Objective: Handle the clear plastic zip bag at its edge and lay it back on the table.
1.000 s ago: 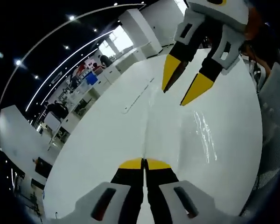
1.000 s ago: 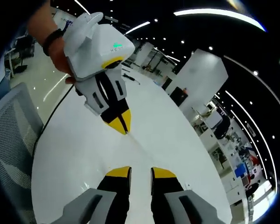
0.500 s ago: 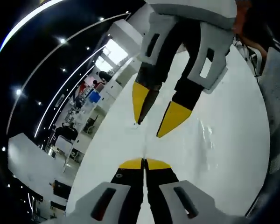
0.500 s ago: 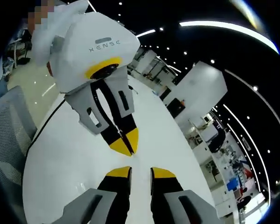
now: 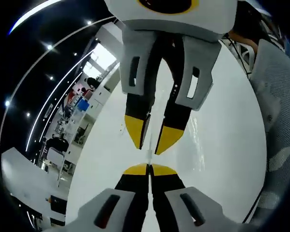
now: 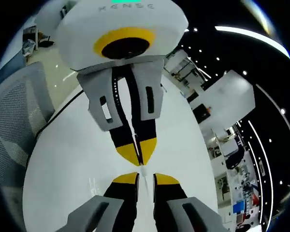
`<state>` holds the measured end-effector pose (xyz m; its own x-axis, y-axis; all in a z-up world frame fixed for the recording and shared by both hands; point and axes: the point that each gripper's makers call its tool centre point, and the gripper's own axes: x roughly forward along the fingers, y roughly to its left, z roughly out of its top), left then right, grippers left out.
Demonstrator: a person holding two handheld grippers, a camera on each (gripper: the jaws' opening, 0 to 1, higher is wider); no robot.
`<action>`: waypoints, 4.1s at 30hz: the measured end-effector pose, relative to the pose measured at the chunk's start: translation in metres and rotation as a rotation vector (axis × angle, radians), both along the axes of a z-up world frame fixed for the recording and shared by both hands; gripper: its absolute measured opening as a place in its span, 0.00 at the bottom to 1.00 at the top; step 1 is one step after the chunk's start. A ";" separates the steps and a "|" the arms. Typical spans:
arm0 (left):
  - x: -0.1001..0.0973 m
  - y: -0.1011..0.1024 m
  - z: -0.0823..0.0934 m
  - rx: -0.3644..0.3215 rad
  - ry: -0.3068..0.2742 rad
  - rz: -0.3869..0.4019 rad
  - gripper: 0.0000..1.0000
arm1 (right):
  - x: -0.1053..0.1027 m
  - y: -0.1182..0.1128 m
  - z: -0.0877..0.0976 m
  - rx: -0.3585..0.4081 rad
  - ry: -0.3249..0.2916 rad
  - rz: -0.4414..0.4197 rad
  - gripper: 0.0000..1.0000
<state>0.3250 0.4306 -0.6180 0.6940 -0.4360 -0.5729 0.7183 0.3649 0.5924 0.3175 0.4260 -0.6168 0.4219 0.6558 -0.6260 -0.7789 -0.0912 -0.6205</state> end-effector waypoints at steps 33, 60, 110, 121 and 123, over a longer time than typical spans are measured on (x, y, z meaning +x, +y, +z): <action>-0.033 -0.011 -0.041 0.056 0.130 -0.048 0.00 | -0.034 -0.003 -0.044 -0.112 0.050 0.065 0.00; -0.043 0.002 -0.047 0.051 0.170 -0.003 0.00 | -0.036 -0.015 -0.048 -0.129 0.063 0.050 0.00; -0.043 0.007 -0.056 0.037 0.206 0.019 0.00 | -0.036 -0.027 -0.053 -0.125 0.076 0.005 0.00; -0.044 0.007 -0.056 0.048 0.204 0.013 0.00 | -0.035 -0.031 -0.052 -0.132 0.071 -0.003 0.00; -0.045 0.008 -0.057 0.047 0.209 0.017 0.00 | -0.036 -0.031 -0.052 -0.132 0.072 -0.004 0.00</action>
